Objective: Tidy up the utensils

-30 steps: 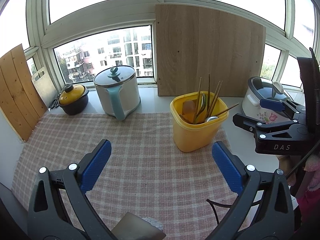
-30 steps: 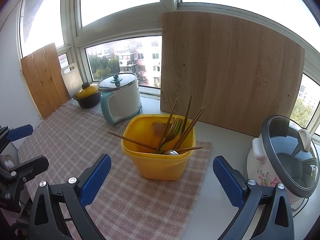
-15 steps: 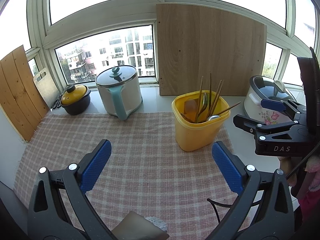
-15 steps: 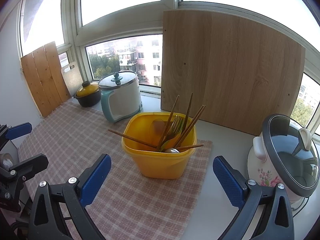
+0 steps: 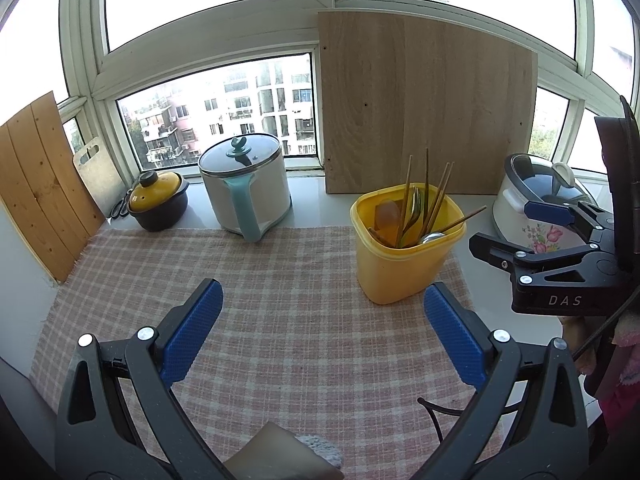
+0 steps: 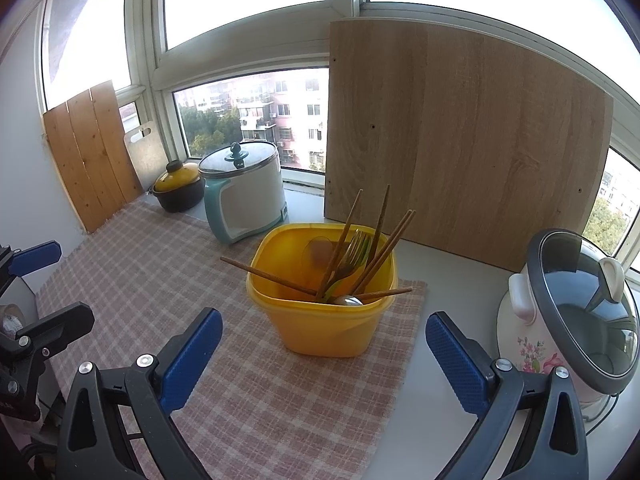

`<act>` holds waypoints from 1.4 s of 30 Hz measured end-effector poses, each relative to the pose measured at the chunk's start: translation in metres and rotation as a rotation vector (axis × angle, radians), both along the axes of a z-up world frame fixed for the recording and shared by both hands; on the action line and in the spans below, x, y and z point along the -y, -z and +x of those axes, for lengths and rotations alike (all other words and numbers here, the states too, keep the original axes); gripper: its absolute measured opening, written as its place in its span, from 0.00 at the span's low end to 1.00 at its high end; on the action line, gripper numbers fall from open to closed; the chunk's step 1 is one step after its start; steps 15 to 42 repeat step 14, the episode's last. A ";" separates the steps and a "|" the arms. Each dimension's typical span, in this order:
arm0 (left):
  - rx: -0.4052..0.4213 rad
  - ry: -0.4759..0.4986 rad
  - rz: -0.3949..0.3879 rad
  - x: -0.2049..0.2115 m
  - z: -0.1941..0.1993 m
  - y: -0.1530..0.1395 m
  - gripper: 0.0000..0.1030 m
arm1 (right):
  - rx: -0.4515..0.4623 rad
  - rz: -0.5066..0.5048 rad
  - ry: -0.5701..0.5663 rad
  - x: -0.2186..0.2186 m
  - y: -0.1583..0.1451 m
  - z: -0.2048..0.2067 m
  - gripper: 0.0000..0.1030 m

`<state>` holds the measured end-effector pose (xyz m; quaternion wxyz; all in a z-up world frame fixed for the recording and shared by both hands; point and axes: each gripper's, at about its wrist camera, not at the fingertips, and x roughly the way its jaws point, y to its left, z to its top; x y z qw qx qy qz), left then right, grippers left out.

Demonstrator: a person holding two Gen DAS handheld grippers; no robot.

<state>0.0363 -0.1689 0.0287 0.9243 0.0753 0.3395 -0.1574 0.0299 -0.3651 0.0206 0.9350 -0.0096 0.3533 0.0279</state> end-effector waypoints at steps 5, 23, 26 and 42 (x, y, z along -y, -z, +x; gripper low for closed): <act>0.001 -0.007 0.002 -0.001 0.000 0.000 0.99 | 0.000 -0.002 0.001 0.000 0.000 0.000 1.00; 0.007 -0.023 0.003 -0.003 0.000 0.002 0.99 | -0.002 -0.009 -0.004 -0.002 0.002 0.001 1.00; 0.007 -0.023 0.003 -0.003 0.000 0.002 0.99 | -0.002 -0.009 -0.004 -0.002 0.002 0.001 1.00; 0.007 -0.023 0.003 -0.003 0.000 0.002 0.99 | -0.002 -0.009 -0.004 -0.002 0.002 0.001 1.00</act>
